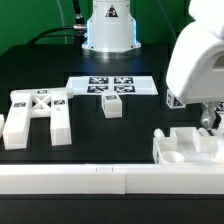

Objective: Assemble chair

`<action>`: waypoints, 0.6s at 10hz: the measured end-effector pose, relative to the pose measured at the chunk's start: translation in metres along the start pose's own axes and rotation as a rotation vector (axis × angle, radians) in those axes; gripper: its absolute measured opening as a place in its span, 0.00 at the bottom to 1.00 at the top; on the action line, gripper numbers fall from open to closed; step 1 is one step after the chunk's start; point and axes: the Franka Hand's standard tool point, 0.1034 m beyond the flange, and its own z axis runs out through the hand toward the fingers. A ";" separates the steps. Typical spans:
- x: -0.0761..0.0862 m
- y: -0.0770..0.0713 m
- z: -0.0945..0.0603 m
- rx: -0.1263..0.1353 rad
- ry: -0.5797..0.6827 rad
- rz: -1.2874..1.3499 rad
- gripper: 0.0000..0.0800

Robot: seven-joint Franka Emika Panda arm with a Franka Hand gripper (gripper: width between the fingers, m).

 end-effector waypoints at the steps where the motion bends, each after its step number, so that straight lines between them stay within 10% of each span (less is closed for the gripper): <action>1: 0.004 0.000 0.000 -0.001 0.007 0.001 0.81; 3: 0.004 0.001 0.002 -0.001 0.005 0.002 0.81; 6: 0.005 0.000 0.003 -0.001 0.006 -0.001 0.36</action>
Offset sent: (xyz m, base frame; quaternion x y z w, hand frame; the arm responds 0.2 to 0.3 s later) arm -0.0011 -0.0003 0.0004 0.0000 -0.0037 -0.0038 1.0000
